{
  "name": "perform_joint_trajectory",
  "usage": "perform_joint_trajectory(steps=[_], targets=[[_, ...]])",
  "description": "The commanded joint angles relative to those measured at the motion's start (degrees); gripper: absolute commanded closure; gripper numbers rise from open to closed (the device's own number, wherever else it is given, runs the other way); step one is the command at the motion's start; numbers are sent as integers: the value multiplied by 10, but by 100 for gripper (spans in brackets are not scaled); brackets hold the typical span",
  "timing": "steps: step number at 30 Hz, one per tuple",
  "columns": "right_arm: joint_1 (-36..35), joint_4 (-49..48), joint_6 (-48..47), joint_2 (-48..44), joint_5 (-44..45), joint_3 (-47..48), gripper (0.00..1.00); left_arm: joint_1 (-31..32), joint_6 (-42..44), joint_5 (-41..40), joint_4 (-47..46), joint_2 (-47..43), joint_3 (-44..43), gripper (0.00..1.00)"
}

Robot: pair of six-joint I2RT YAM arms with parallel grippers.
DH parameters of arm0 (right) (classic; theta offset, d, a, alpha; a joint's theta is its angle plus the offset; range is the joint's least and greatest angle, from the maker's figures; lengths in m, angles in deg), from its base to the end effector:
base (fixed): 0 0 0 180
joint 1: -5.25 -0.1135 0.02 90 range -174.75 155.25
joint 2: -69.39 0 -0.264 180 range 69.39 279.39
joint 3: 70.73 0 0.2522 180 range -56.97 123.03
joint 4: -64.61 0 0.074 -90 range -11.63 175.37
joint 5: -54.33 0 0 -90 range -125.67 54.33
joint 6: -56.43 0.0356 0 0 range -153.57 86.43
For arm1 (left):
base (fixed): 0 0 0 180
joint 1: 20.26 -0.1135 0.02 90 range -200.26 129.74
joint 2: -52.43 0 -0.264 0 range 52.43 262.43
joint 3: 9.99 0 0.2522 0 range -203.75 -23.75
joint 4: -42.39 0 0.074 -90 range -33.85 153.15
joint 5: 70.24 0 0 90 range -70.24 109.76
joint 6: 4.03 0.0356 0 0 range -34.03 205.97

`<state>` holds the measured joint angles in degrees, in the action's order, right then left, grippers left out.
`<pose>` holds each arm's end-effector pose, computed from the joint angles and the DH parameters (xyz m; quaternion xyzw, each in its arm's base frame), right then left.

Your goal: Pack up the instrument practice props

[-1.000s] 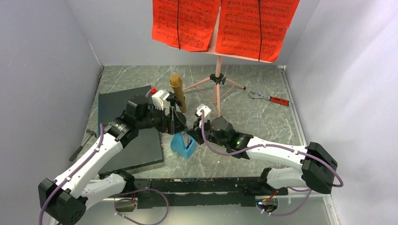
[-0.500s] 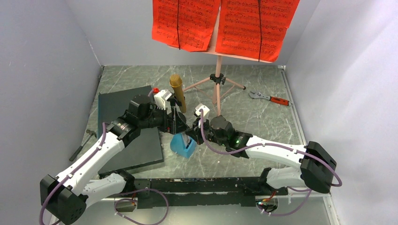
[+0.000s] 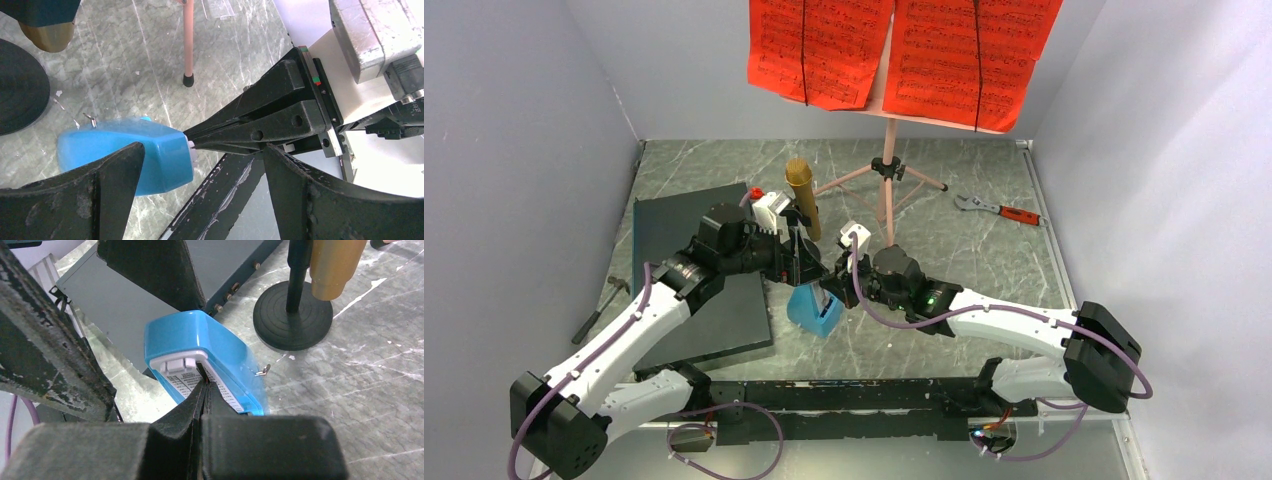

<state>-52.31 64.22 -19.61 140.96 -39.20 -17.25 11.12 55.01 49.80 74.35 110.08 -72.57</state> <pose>0.1487 0.2380 0.2523 -0.3166 0.7426 0.3648 0.4639 0.1814 -0.1315 0.3106 0.1384 0.8231 -0.4502 0.3172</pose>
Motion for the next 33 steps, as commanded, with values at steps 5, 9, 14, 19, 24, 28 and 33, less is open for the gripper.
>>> perform_joint_trajectory(steps=[5,9,14,19,24,28,33], targets=[[-5,-18,-3,-13,-43,19,100,12,6,0,6,-13,-2,6],[-4,-14,-5,-15,-43,19,100,12,46,-43,73,-31,-27,6],[-5,-6,-8,-14,-44,23,100,12,86,-84,150,-52,-44,6],[-5,-4,-6,-15,-42,23,100,12,108,-115,194,-71,-47,6],[-5,4,-7,-16,-49,26,98,12,109,-121,201,-64,-43,6],[-5,19,-7,-29,-40,28,93,12,107,-119,193,-64,-39,6],[-5,59,-3,-60,-5,26,77,12,110,-144,190,-82,-32,6]])
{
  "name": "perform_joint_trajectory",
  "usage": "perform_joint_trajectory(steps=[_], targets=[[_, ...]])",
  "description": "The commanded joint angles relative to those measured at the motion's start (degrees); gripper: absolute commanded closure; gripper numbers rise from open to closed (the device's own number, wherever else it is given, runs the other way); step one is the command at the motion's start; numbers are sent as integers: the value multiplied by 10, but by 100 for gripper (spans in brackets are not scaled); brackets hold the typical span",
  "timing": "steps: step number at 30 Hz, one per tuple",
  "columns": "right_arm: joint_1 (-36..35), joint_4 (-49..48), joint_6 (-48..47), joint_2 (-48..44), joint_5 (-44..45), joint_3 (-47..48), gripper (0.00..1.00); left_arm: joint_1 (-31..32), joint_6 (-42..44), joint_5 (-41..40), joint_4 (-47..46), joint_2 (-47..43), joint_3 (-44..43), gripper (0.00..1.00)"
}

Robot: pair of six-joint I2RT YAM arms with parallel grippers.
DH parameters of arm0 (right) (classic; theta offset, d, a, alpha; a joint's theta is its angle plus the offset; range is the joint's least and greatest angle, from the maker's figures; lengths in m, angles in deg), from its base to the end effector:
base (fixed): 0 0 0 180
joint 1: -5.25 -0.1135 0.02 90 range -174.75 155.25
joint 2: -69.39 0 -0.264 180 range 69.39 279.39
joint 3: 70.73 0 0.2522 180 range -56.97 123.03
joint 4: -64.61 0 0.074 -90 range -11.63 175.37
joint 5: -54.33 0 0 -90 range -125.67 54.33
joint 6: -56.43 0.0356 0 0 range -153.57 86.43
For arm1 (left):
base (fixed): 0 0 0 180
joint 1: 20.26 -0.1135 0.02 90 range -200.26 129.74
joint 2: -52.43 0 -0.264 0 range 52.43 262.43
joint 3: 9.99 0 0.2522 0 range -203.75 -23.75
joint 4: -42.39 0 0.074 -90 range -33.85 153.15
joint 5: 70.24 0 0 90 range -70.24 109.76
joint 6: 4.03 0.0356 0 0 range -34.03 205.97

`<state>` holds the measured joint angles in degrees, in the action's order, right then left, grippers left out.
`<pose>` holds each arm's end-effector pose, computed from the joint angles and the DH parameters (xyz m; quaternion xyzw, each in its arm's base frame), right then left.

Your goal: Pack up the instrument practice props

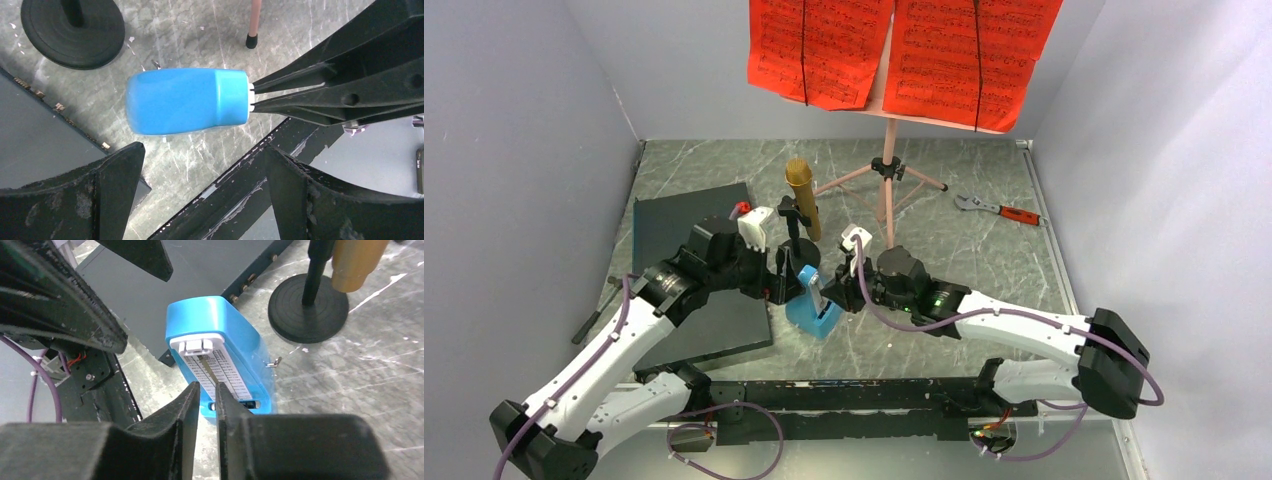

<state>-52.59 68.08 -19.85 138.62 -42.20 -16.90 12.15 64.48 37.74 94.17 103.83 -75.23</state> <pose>0.1419 0.2333 0.2580 -0.3357 0.7402 0.3771 0.4440 0.1505 -0.1086 0.3138 0.1527 0.8770 -0.3216 0.3227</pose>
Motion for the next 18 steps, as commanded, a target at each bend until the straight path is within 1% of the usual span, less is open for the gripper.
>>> perform_joint_trajectory(steps=[1,4,7,9,14,18], targets=[[-2,27,1,-44,34,23,73,2,17,-28,-9,-25,-4,6],[-2,72,6,-65,62,30,55,2,19,-52,-17,-47,6,6],[-2,121,17,-89,118,34,39,2,23,-78,-28,-72,19,6],[-2,149,25,-110,151,36,24,2,29,-95,-32,-86,26,6],[-2,228,62,-168,273,42,1,2,50,-141,-36,-112,39,6],[7,307,105,-189,365,60,0,2,63,-177,-44,-130,53,6]])
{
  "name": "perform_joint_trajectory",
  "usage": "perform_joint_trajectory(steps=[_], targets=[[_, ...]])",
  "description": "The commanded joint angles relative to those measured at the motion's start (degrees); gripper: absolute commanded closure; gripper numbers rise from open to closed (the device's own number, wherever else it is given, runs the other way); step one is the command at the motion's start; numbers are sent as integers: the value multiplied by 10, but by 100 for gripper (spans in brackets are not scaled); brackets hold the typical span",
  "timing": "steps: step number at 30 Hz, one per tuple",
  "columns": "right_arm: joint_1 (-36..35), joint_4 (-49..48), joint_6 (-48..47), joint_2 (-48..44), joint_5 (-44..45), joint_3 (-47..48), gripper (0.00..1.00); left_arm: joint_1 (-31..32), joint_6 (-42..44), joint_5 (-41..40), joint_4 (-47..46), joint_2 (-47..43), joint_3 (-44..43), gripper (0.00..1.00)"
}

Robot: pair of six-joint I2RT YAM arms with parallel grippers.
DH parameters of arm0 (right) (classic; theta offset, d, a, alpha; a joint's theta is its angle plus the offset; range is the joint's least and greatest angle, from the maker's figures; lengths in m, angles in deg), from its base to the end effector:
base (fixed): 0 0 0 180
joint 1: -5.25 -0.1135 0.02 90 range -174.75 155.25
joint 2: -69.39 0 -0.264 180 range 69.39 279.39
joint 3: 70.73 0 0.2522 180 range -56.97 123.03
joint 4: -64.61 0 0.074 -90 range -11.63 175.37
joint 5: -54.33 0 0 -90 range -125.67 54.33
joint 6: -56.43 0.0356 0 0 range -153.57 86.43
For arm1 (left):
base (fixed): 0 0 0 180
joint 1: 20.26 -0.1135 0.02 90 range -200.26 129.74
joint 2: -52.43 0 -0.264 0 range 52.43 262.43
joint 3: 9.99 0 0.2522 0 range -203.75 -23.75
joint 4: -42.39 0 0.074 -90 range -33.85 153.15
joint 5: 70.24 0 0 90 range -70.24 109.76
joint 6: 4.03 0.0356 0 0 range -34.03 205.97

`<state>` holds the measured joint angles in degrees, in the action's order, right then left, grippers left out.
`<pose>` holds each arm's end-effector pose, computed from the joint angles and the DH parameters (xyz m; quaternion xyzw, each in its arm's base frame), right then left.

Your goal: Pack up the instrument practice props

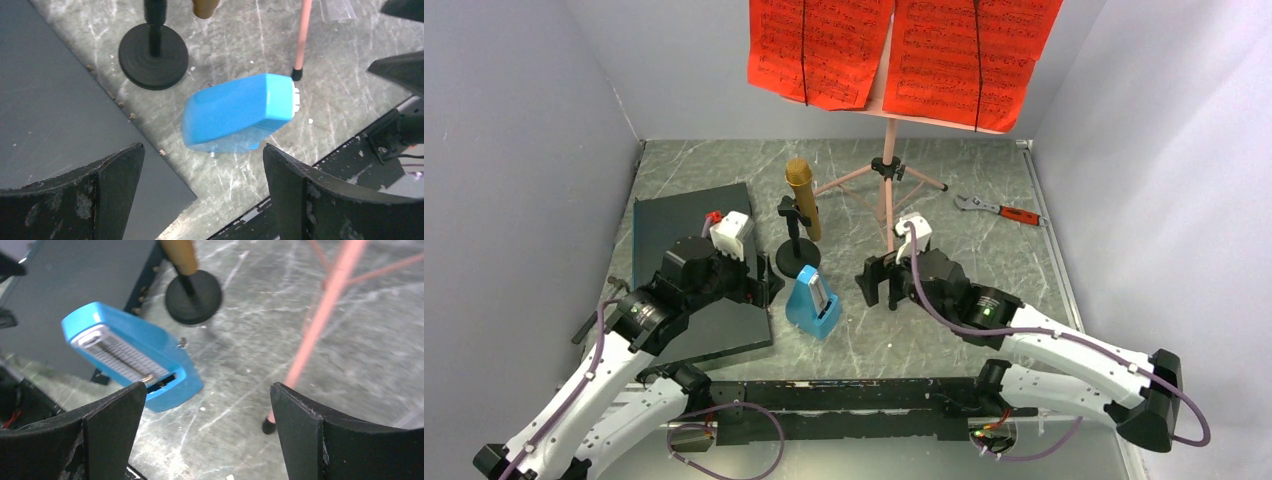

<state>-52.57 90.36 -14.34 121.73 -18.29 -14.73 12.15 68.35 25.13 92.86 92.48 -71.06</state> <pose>0.1211 0.1724 0.2980 -0.1913 0.8018 0.2459 0.5100 0.1237 -0.0825 0.3200 0.1345 0.8525 -0.2496 0.4393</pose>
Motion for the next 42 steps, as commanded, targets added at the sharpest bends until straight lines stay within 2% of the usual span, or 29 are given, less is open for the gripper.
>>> perform_joint_trajectory(steps=[1,4,7,15,24,28,38,42], targets=[[12,105,62,-20,143,44,0,2,26,-53,-38,-21,15,6],[42,170,99,-5,178,68,0,2,28,-53,-53,-30,24,6],[106,226,136,15,191,88,0,2,34,-53,-59,-28,23,6],[317,236,127,32,84,78,0,1,56,-71,-61,-24,15,6],[478,215,94,167,-24,105,0,-4,52,-78,-62,-13,13,6],[529,216,77,259,-76,143,0,-11,52,-67,-67,-12,14,6],[596,285,19,469,-120,302,0,-39,53,-40,-73,-5,14,6],[606,305,6,522,-123,342,1,-49,53,-35,-75,-8,16,6]])
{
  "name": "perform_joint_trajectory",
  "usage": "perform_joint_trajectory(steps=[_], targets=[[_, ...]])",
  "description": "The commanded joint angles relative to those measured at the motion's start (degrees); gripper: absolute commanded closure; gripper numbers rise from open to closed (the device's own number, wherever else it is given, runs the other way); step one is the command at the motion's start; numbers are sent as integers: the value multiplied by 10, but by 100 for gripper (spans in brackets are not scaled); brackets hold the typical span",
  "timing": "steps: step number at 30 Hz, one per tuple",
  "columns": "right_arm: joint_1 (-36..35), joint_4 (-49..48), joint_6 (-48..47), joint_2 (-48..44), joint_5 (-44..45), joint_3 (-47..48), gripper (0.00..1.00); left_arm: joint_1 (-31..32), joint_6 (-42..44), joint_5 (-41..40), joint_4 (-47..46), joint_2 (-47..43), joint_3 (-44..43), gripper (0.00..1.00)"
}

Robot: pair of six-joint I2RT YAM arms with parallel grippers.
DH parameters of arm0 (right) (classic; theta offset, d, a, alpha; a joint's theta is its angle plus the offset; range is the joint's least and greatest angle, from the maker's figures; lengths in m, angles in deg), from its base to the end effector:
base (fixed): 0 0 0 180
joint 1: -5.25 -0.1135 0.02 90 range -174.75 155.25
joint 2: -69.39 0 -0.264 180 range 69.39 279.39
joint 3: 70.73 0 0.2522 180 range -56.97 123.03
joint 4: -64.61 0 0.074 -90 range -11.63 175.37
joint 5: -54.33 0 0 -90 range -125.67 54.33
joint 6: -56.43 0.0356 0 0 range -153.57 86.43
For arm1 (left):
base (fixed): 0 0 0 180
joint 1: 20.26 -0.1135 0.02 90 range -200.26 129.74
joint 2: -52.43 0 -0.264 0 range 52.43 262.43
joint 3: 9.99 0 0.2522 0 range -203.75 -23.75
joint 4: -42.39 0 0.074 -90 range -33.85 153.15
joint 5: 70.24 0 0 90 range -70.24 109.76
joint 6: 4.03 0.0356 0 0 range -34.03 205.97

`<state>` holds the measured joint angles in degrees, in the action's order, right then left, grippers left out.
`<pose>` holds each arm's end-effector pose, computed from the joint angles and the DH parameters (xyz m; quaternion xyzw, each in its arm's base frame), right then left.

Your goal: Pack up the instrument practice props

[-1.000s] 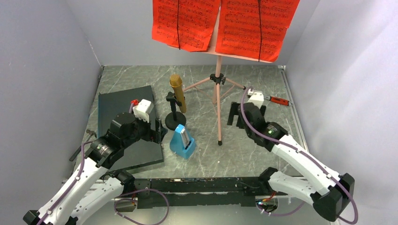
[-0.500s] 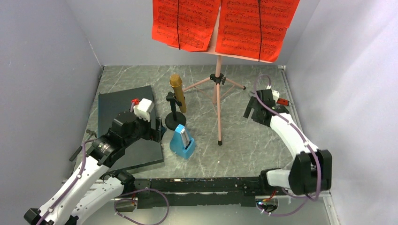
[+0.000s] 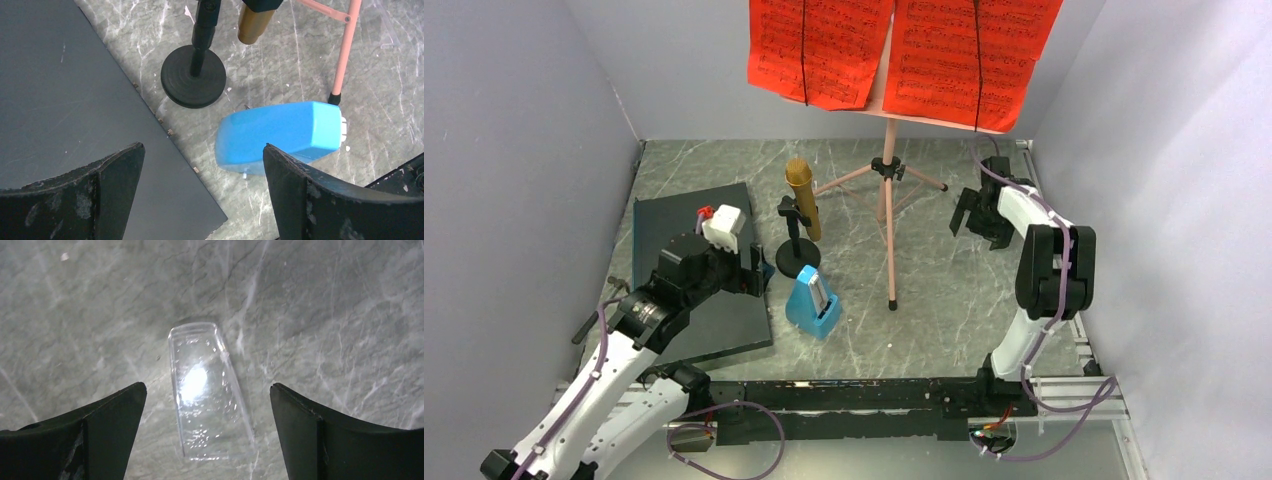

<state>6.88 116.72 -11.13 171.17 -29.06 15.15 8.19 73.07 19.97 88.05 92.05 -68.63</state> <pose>0.3571 -0.0143 0.2014 0.2151 0.9562 -0.0213 0.1975 0.1345 -0.0730 0.3149 0.1161 0.8430 -0.1869 0.4908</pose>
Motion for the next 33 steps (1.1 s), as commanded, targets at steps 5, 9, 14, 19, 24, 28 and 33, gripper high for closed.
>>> perform_joint_trajectory(steps=[5,9,14,19,24,28,33], targets=[[15,56,-43,71,-30,74,6,-24,5,34,-33,-1,-6,6],[15,59,-52,98,-56,87,15,-38,3,56,-37,6,-6,6],[15,67,-66,125,-75,105,24,-46,2,64,-40,6,-5,6],[14,75,-69,151,-80,120,34,-49,2,73,-43,9,-5,6],[13,84,-72,168,-77,125,38,-51,2,76,-44,9,-4,6],[13,85,-74,169,-84,116,49,-53,2,81,-46,9,-4,6],[13,78,-74,132,-82,87,67,-55,1,87,-48,7,-3,6]])
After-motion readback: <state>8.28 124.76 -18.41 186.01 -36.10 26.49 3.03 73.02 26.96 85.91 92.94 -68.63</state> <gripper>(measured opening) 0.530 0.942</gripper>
